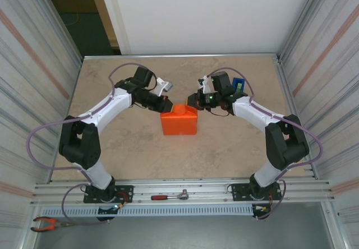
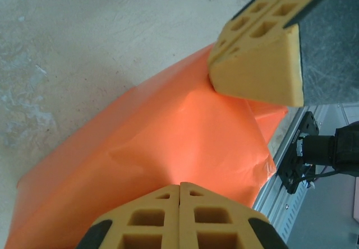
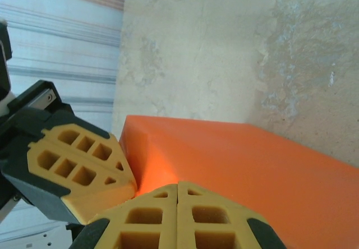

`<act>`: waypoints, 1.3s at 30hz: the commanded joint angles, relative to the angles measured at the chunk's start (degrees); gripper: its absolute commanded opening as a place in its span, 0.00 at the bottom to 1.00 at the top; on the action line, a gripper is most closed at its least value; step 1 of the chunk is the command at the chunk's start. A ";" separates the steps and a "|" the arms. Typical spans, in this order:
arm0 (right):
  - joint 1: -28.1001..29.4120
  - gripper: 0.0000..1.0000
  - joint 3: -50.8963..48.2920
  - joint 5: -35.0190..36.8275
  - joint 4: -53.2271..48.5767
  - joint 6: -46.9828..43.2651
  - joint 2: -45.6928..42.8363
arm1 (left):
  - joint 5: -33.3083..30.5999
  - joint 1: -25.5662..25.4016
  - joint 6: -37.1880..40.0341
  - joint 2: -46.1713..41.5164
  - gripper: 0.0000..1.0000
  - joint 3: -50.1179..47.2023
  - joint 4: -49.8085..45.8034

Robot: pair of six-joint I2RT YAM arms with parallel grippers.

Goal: Wrap the gift box in paper

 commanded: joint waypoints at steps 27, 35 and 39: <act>9.58 0.00 -2.17 8.16 -6.63 0.32 -0.77 | -2.93 0.11 -6.26 -3.66 0.08 -3.65 4.77; 10.05 0.00 -5.14 10.01 -5.74 -0.52 0.05 | 0.34 2.21 -12.26 -7.22 0.30 -2.57 9.61; 10.14 0.00 -5.38 9.67 -4.73 -0.06 0.07 | 0.52 0.35 -12.19 -8.07 0.24 -3.69 9.79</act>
